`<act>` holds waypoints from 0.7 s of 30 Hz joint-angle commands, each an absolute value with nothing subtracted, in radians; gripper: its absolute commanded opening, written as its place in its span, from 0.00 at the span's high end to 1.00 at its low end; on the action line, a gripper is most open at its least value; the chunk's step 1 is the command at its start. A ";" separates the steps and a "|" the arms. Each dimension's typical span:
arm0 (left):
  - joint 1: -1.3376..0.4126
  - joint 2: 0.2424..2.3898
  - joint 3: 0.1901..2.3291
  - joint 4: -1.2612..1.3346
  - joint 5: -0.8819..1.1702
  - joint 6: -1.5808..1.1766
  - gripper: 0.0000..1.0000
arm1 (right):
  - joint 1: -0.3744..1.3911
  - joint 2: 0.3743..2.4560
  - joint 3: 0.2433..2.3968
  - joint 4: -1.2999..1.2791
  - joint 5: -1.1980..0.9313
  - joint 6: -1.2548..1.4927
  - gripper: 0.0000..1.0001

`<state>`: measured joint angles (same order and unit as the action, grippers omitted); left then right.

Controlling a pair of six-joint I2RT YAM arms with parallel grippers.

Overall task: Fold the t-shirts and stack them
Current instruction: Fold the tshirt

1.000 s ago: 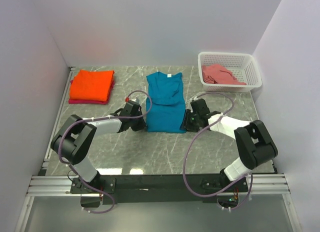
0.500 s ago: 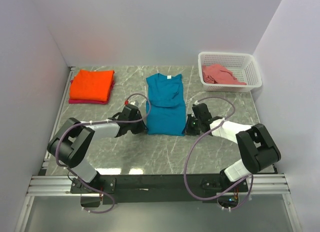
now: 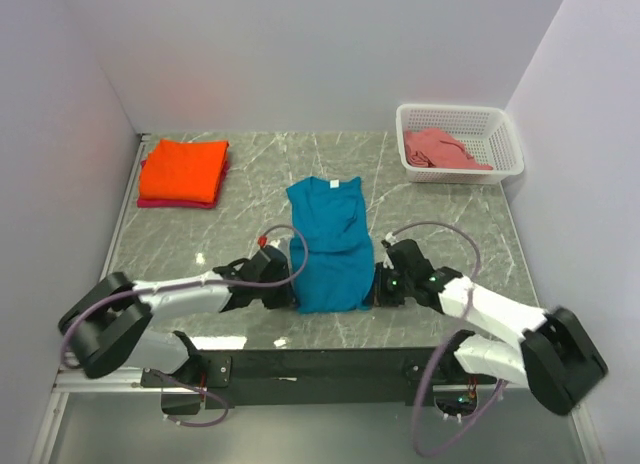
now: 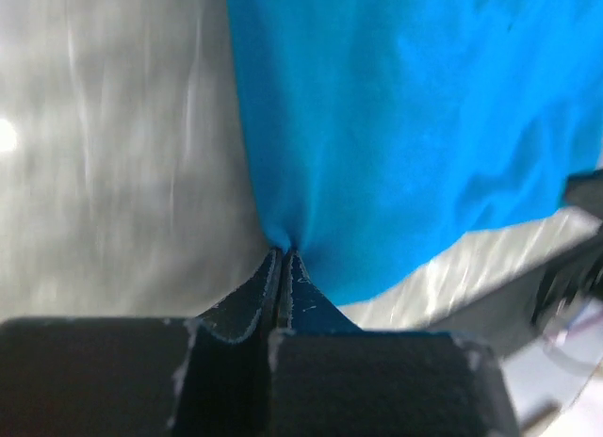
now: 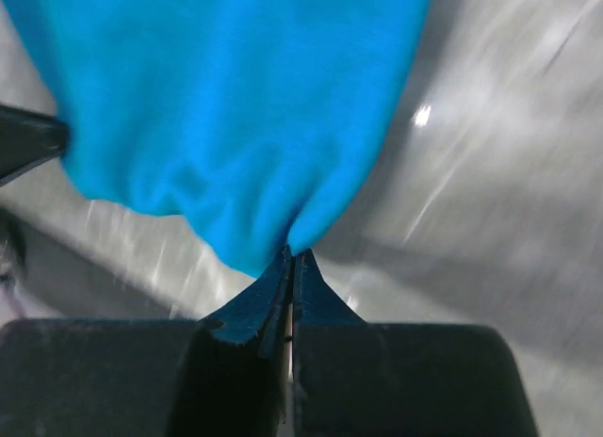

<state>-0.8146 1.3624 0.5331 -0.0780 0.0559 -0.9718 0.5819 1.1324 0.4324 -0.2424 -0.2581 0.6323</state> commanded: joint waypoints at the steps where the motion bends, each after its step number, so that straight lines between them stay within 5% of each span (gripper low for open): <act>1: -0.856 1.227 0.517 -0.262 0.070 -1.032 0.99 | 0.606 0.967 0.433 -0.388 -0.238 0.670 1.00; 8: -0.857 1.055 0.655 -0.371 0.075 -0.963 0.99 | 0.603 0.793 0.624 -0.589 -0.138 0.631 1.00; 14: -0.818 1.097 0.854 -0.460 -0.081 -0.940 0.99 | 0.578 0.870 0.820 -0.620 -0.014 0.581 1.00; 21: -0.692 1.156 0.954 -0.387 -0.149 -0.942 0.99 | 0.450 1.032 0.949 -0.512 -0.130 0.542 1.00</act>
<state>-0.7506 1.1294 0.8932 -0.4145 -0.0910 -0.9623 0.4988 0.9768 0.8749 -0.5713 -0.0971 0.5781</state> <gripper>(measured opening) 0.015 0.009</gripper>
